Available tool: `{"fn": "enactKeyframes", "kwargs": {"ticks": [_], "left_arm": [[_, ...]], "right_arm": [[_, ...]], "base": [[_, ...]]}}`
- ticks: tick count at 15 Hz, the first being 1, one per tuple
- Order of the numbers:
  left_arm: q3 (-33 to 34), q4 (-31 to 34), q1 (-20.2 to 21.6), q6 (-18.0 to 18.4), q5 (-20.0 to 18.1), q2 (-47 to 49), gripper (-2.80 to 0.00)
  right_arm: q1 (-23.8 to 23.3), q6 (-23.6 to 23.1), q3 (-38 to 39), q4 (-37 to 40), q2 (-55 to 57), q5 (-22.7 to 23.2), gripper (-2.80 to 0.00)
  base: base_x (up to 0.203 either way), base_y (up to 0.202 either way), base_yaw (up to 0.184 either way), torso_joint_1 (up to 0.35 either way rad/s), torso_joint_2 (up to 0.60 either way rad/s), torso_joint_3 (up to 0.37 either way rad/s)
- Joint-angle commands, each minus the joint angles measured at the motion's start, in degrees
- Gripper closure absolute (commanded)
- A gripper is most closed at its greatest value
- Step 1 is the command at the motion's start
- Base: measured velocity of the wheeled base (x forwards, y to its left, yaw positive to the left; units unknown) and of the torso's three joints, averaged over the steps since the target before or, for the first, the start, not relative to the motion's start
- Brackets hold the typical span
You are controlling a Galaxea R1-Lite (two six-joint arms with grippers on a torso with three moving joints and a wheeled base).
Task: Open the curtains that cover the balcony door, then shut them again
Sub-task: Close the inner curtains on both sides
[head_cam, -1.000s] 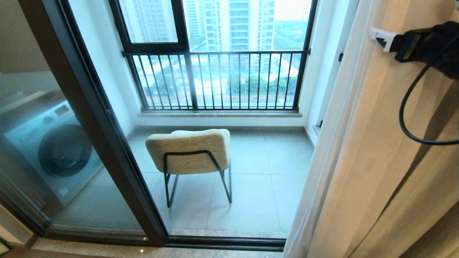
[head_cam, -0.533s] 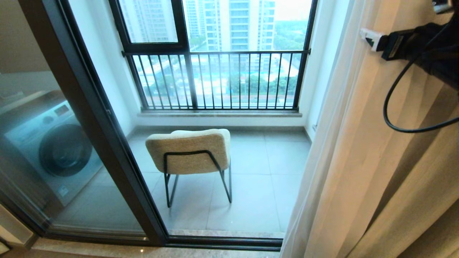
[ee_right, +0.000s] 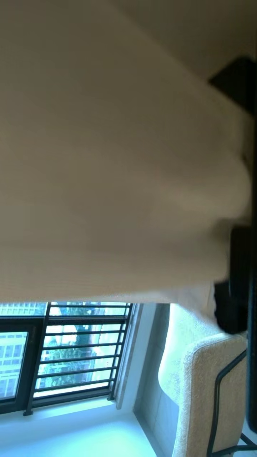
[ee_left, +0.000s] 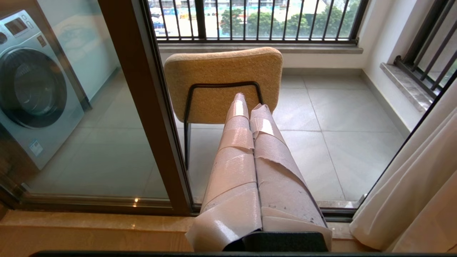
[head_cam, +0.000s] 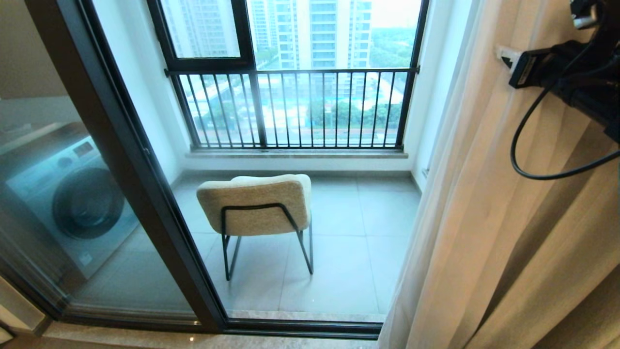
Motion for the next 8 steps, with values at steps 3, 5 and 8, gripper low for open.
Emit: {"fn": "enactKeyframes", "kwargs": {"ticks": [3,5,8], "left_arm": [[0.0,0.0,0.0,0.0,0.0,0.0,0.00],[0.0,0.0,0.0,0.0,0.0,0.0,0.00],[0.0,0.0,0.0,0.0,0.0,0.0,0.00]], "right_arm": [[-0.1,-0.1,0.0,-0.3,-0.4,0.0,0.00],[-0.4,-0.1,-0.1,-0.3,-0.9,0.0,0.00],[-0.8,-0.1,0.0,-0.3,-1.7,0.1,0.00]], "base": [[0.000,0.000,0.000,0.000,0.00,0.000],[0.000,0.000,0.000,0.000,0.00,0.000],[0.000,0.000,0.000,0.000,0.00,0.000]]}}
